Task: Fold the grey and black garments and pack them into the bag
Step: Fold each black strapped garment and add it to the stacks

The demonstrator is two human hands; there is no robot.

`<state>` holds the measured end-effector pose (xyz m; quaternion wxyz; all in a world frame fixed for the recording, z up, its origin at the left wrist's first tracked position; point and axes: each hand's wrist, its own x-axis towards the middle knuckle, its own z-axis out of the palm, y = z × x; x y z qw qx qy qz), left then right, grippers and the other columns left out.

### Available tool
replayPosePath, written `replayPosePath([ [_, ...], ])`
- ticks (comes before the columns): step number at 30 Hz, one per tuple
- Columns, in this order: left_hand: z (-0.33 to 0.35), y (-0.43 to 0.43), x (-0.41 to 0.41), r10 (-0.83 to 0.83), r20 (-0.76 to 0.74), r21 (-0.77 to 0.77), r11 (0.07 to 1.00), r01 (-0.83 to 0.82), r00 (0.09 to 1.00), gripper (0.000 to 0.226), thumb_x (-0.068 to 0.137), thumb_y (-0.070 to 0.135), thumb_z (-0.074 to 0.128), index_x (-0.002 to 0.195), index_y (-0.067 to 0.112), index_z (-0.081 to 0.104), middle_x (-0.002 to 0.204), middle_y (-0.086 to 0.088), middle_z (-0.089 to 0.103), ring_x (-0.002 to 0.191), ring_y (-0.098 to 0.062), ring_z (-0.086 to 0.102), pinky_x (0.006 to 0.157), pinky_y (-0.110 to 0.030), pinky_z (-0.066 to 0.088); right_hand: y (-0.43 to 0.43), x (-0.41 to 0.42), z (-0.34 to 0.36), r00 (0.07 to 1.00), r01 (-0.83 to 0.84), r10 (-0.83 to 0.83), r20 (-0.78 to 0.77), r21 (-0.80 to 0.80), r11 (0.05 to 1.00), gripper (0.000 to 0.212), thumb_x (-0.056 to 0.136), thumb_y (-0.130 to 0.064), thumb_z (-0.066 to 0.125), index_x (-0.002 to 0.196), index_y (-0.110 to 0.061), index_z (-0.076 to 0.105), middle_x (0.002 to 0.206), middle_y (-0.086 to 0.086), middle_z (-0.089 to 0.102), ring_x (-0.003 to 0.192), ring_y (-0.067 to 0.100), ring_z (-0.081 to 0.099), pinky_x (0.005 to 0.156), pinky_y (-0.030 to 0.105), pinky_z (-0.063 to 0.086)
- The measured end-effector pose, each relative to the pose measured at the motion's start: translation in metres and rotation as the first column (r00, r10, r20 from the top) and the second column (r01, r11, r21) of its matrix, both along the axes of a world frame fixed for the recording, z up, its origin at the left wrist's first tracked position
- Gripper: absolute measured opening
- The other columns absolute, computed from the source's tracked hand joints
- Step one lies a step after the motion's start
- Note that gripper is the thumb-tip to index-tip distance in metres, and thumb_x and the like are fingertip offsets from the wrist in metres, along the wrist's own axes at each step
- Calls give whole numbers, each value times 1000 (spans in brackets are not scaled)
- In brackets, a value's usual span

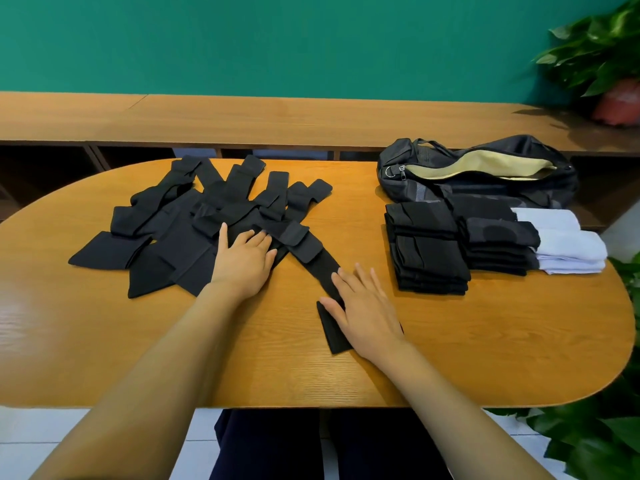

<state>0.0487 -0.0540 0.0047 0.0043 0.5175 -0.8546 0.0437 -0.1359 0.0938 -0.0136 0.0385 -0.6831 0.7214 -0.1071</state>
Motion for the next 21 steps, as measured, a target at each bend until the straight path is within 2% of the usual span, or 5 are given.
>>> replayPosePath([
  [5,1,2,-2,16,5,8,1000,-16,1000,50,106,39,18,147,19,38,152,5,40,145,-17,24,117,-51,-11,19,-2,1,999,31,-31,11,2,1000,81,91,-66,7,152,-18,28,160,-4,24,150,16,1,115,27,-13],
  [9,1,-2,-1,70,-2,23,997,-70,998,51,105,39,19,152,20,28,156,4,33,144,-19,24,118,-51,-8,39,-12,-4,997,75,-74,28,-35,997,93,87,-73,-1,151,-15,33,157,-2,30,149,14,7,116,25,-10],
  [11,4,-6,1,97,-40,37,995,-96,994,51,105,38,21,152,20,27,154,2,37,143,-21,27,118,-52,-8,47,-19,-4,993,108,-106,42,-29,994,96,83,-74,-3,151,-15,32,157,-3,30,149,13,6,115,24,-11],
  [15,7,-6,-1,98,-36,53,994,-96,995,50,105,39,20,152,22,28,154,2,36,143,-22,27,115,-54,-13,52,-19,-2,992,119,-119,39,-4,993,98,81,-74,-7,153,-16,26,160,-4,24,150,13,0,115,24,-12],
  [21,-4,14,-6,34,-122,-2,999,-34,992,54,104,44,24,153,24,24,162,-1,18,149,-23,9,113,-58,-17,26,-8,-2,994,107,-107,14,37,994,99,77,-74,-15,156,-16,5,164,1,5,149,20,-10,121,35,-7],
])
